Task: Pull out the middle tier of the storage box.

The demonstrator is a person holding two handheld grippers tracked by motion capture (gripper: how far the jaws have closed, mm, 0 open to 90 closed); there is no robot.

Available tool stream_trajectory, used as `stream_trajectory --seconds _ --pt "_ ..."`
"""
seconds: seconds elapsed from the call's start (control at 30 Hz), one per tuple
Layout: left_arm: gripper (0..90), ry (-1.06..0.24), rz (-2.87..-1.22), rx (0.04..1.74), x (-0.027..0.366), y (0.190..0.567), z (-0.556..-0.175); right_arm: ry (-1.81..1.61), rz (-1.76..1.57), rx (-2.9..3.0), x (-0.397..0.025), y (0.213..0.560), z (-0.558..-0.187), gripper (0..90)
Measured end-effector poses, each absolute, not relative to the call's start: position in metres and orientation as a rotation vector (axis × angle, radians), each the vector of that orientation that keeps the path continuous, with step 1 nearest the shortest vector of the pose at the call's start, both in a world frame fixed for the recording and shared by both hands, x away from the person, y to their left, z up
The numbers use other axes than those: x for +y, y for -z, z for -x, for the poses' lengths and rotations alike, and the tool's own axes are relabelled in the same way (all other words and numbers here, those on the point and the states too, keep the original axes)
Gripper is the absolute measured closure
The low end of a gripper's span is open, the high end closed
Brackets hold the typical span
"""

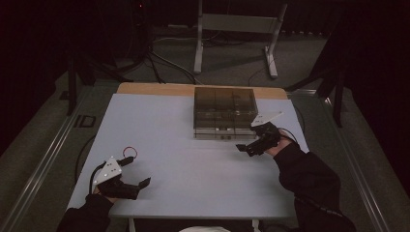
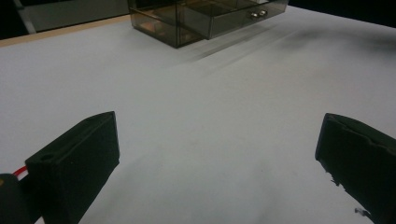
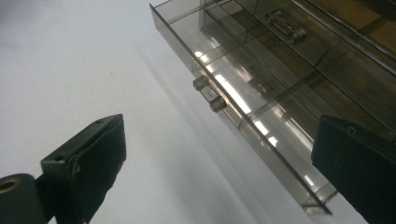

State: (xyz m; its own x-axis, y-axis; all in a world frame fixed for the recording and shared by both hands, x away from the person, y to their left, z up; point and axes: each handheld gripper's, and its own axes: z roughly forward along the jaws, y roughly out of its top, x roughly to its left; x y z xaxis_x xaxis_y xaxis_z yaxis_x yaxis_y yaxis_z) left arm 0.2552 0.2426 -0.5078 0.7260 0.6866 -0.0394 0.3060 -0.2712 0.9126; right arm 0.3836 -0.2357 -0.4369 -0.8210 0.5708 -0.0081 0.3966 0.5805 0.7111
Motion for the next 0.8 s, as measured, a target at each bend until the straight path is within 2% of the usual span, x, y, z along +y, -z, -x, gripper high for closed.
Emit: stream_trajectory --seconds 0.8 --pt "1.2 -0.45 -1.865 0.769 0.242 0.508 -0.255 -1.156 -0.912 2.473 -0.241 0.482 -0.339 3.5"
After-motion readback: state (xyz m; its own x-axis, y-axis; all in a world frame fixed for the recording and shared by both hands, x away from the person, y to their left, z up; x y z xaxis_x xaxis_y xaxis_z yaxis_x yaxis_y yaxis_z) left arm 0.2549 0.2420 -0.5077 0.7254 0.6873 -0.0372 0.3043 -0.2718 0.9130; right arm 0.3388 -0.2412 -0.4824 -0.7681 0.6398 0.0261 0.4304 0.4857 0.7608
